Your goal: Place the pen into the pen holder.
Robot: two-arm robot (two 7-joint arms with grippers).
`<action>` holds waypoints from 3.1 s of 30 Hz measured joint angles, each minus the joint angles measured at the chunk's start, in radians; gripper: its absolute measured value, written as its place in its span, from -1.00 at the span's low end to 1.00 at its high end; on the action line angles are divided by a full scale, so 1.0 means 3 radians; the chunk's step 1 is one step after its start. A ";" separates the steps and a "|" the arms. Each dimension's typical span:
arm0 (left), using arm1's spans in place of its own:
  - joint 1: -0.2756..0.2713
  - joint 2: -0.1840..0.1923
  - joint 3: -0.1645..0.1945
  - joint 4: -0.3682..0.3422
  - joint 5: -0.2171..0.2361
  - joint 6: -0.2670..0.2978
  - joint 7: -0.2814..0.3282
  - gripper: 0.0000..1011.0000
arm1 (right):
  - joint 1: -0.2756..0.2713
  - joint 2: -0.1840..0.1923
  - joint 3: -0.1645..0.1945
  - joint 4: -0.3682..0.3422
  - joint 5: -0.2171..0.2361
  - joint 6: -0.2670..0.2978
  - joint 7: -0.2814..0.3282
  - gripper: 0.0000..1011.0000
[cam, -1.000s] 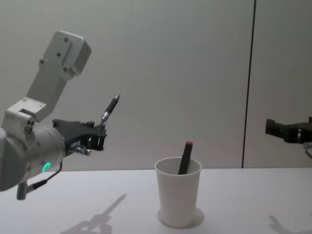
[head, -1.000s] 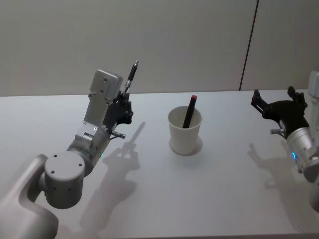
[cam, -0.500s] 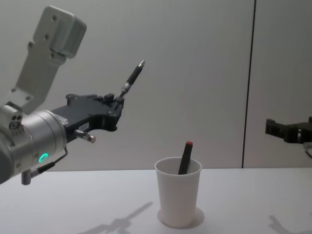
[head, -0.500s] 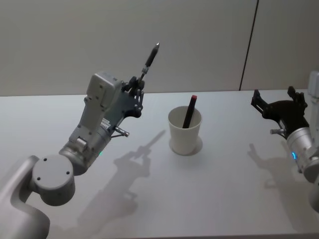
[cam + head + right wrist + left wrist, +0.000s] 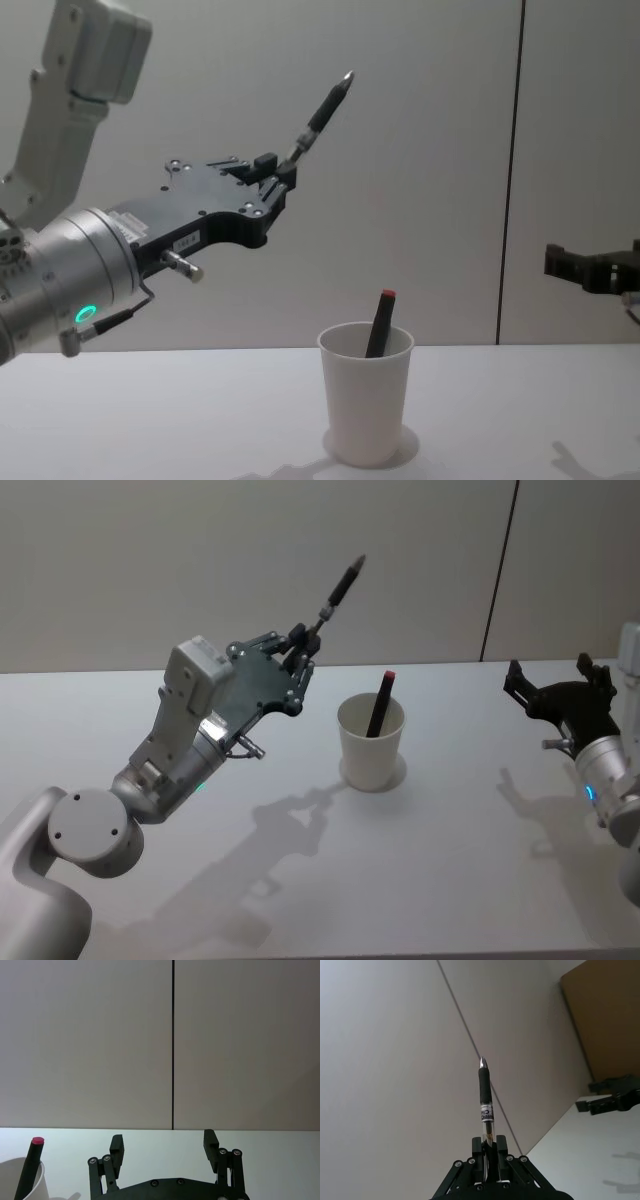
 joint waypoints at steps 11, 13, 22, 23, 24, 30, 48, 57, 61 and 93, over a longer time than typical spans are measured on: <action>-0.0163 -0.0032 -0.0013 0.0291 -0.0260 -0.0573 -0.0748 -0.65 | 0.0000 0.0000 0.0000 0.0000 0.0000 0.0000 0.0000 0.98; -0.0187 -0.0038 -0.0014 0.0330 -0.0301 -0.0637 -0.0846 -0.66 | 0.0000 0.0000 0.0000 0.0000 0.0000 0.0000 0.0000 0.98; -0.0350 -0.0089 -0.0009 0.0597 -0.0603 -0.1009 -0.1492 -0.66 | -0.0012 0.0008 0.0004 -0.0019 0.0029 -0.0018 0.0073 0.98; -0.0360 -0.0093 -0.0008 0.0614 -0.0623 -0.1031 -0.1537 -0.65 | -0.0017 0.0013 0.0006 -0.0029 0.0043 -0.0025 0.0104 0.98; -0.0379 -0.0099 -0.0006 0.0646 -0.0662 -0.1073 -0.1614 -0.66 | -0.0020 0.0015 0.0007 -0.0034 0.0054 -0.0031 0.0130 0.98; -0.0431 -0.0115 -0.0001 0.0729 -0.0758 -0.1186 -0.1815 -0.65 | -0.0053 0.0045 0.0019 -0.0092 0.0133 -0.0072 0.0333 0.98; -0.0507 -0.0139 0.0007 0.0850 -0.0903 -0.1354 -0.2112 -0.66 | -0.0198 0.0178 0.0058 -0.0310 0.0483 -0.0222 0.1215 0.98; -0.0519 -0.0142 0.0008 0.0869 -0.0924 -0.1380 -0.2158 -0.65 | -0.0272 0.0266 0.0082 -0.0415 0.0708 -0.0287 0.1714 0.98; -0.0522 -0.0144 0.0008 0.0874 -0.0930 -0.1387 -0.2172 -0.66 | -0.0299 0.0304 0.0092 -0.0452 0.0811 -0.0310 0.1928 0.98; -0.0528 -0.0146 0.0008 0.0885 -0.0943 -0.1402 -0.2200 -0.66 | -0.0393 0.0420 0.0028 -0.0774 0.1511 -0.0233 0.2742 0.98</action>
